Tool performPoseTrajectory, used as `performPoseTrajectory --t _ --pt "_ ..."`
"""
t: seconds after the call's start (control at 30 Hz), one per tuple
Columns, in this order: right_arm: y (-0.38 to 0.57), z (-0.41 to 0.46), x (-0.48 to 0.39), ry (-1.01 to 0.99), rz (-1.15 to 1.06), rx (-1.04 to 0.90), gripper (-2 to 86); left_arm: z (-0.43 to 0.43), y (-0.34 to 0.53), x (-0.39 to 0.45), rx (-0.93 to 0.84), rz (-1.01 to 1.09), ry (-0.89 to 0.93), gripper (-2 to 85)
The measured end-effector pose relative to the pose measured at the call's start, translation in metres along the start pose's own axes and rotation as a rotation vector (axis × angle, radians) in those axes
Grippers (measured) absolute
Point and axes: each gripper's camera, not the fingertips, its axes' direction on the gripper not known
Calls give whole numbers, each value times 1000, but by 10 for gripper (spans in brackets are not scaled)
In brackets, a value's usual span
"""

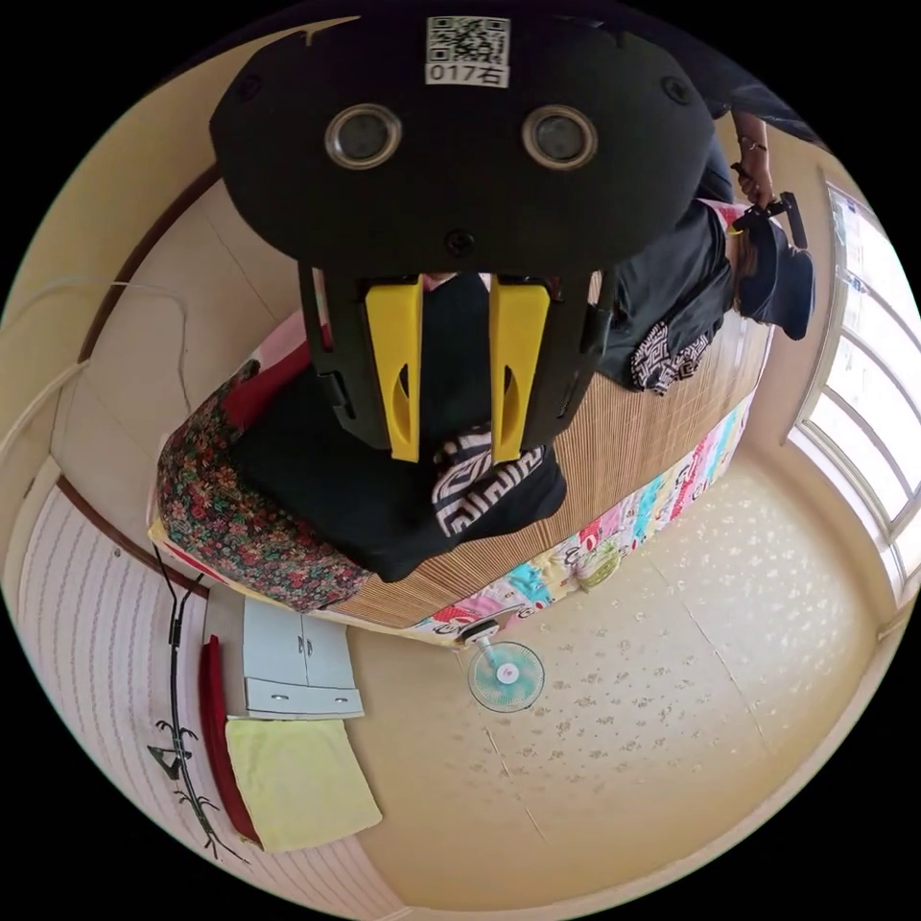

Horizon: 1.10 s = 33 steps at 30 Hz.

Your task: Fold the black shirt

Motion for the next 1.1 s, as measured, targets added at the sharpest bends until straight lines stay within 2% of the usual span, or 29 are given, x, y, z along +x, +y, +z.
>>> performPoseTrajectory --t 0.07,0.23,0.33,0.47,0.53,0.63,0.7,0.77,0.87,0.97,1.1 --pt "-3 8 -10 -35 -18 -10 50 1 -2 -3 -2 1 8 -6" --pt "-34 -7 -83 -98 -155 126 28 -3 -6 -8 33 0 10 -8" --pt "-63 -7 -154 -250 -211 144 25 0 -5 -14 33 -15 33 -7" --pt "-47 12 -300 -443 -423 200 26 9 0 -19 36 -33 56 -1" --pt "-15 47 -365 -519 -504 112 26 14 2 -22 34 -45 68 9" --pt "70 142 -452 -673 -616 -186 28 16 5 -26 40 -65 96 38" --pt "154 227 -492 -690 -690 -564 30 12 6 -30 45 -71 92 49" --pt "204 258 -497 -675 -741 -692 31 7 8 -34 55 -73 75 51" --pt "242 268 -482 -695 -797 -740 29 4 10 -46 57 -89 26 51" --pt "234 264 -450 -709 -786 -711 28 12 2 -58 35 -112 21 54" --pt "180 268 -385 -626 -674 -623 23 26 -42 -53 50 -73 113 67"
